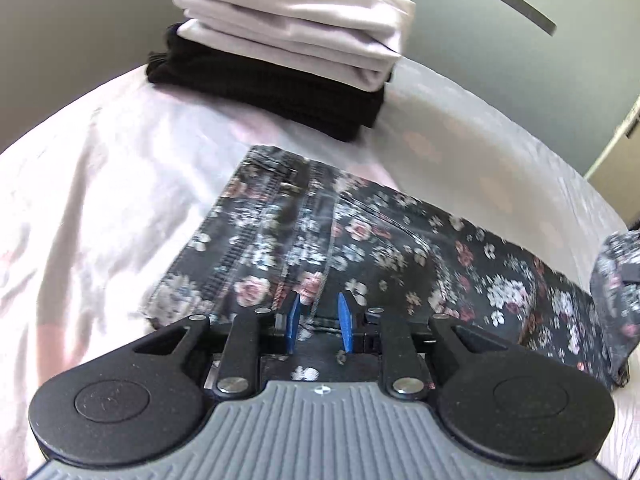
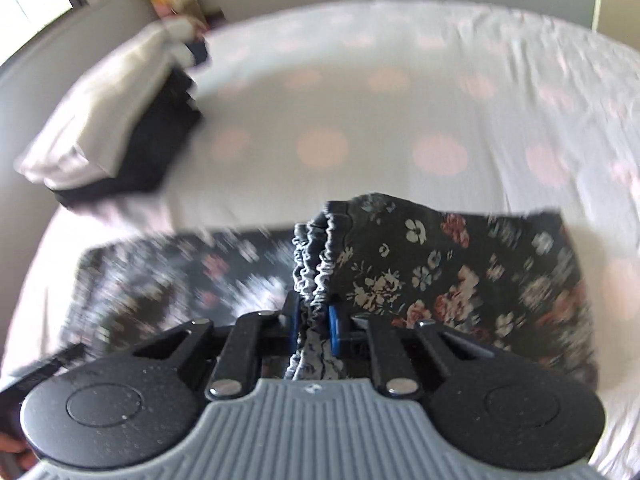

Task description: Fold clothes

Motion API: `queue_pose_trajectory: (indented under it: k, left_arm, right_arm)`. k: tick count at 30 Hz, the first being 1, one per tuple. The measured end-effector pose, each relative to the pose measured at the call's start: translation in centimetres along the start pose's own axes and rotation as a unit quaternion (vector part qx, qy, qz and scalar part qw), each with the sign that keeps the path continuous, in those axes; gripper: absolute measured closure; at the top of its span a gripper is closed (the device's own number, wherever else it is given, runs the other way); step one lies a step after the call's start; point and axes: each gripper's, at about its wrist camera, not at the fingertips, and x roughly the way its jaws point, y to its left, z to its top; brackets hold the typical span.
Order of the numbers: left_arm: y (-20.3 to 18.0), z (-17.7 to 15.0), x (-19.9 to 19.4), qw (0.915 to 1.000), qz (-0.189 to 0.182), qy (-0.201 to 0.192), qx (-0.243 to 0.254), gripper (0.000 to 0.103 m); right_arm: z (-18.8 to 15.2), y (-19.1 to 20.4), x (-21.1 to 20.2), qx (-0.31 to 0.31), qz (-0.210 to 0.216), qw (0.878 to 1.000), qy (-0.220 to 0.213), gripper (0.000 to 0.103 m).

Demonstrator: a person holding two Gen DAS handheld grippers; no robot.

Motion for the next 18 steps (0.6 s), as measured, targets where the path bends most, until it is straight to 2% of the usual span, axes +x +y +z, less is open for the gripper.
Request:
queue_pose_trajectory:
  k: [4,9,14,18]
  left_arm:
    - [2.1,0.3,-0.5,0.9992,0.006,-0.013,-0.039,0.079]
    - [4.8,0.6,-1.2,0.9957,0.014,-0.028,-0.087,0.079]
    - [7.5,0.9,-1.8,0.9896,0.021,-0.044,-0.135,0.079]
    - [9.5,1.1,-2.3,0.9834,0.021,-0.059,-0.170,0.079]
  right_arm:
    - [2.1,2.9,-3.9,-0.008,0.027,0.999,-0.041,0.088]
    - [4.0,7.5,-6.8,-0.021,0.065,0.995,-0.075,0.088]
    - [4.9,13.2,-7.3,-0.042,0.111,0.989,-0.083,0.088]
    - [4.8,17.6,-5.6,-0.059,0.144,0.985,-0.071,0.088]
